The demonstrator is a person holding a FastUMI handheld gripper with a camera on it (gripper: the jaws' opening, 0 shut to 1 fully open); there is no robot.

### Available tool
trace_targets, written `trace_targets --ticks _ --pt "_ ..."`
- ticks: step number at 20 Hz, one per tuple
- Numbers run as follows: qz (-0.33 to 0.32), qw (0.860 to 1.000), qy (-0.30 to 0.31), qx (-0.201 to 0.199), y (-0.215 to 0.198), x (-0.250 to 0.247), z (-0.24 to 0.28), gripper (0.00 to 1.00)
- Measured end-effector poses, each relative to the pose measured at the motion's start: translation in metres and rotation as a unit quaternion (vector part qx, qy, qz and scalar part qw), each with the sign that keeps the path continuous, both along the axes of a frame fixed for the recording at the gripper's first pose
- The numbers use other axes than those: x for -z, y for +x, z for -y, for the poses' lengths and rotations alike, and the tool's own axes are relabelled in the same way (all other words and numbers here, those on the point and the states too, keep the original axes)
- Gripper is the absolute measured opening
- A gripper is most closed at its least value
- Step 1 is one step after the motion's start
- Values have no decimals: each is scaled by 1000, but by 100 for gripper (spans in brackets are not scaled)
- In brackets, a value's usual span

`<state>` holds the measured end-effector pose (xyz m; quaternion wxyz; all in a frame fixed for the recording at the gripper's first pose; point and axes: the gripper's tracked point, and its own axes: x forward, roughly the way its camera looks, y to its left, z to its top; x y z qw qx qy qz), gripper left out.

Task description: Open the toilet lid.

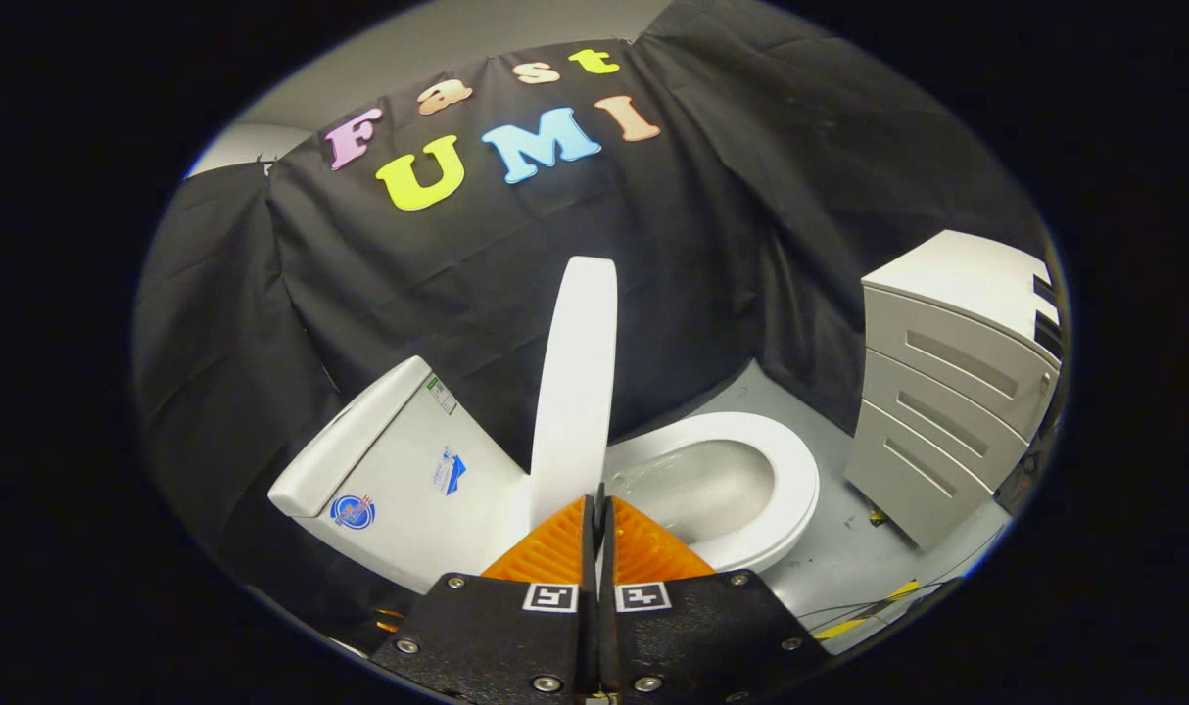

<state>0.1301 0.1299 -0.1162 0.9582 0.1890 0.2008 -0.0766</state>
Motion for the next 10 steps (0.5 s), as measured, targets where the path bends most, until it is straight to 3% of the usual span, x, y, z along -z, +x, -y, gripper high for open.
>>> trace_targets --ticks 10 --pt "23 997 -73 -29 7 -21 -47 0"
